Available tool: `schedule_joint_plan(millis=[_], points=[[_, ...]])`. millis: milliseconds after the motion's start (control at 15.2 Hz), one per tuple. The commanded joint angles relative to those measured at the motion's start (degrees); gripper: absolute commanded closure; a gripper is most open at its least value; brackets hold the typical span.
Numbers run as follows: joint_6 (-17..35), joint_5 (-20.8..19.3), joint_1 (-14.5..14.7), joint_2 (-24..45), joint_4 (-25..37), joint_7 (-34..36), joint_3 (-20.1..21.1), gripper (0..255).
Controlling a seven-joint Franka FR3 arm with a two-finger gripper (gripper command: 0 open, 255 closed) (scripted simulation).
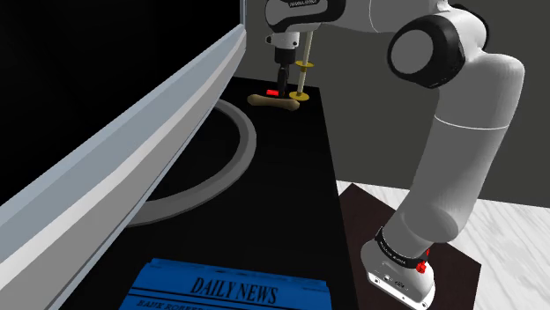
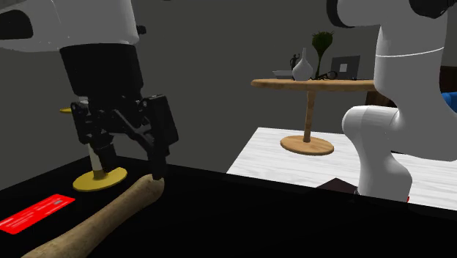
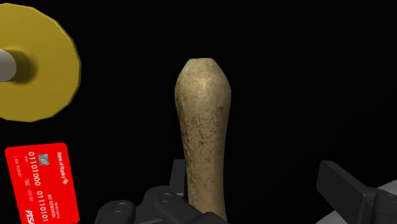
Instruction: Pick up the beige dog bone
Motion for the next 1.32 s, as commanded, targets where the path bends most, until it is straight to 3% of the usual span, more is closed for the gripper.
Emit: schedule_joint_plan(millis=[0,132,726,792,1254], points=[[-1.0,1.4,-0.7,5.3,5.8,-2.3,0.4,0],[-2.2,2.2,-1.3,8.9,10.2,-3.5,0.8,0],[3.5,2.3,-1.1,9.3,4.9,-3.8,0.9,0],[3.5,2.3,-1.1,9.2,4.8,-3.9,0.9,255],[3.5,2.3,-1.1,9.2,4.8,-3.9,0.9,255]])
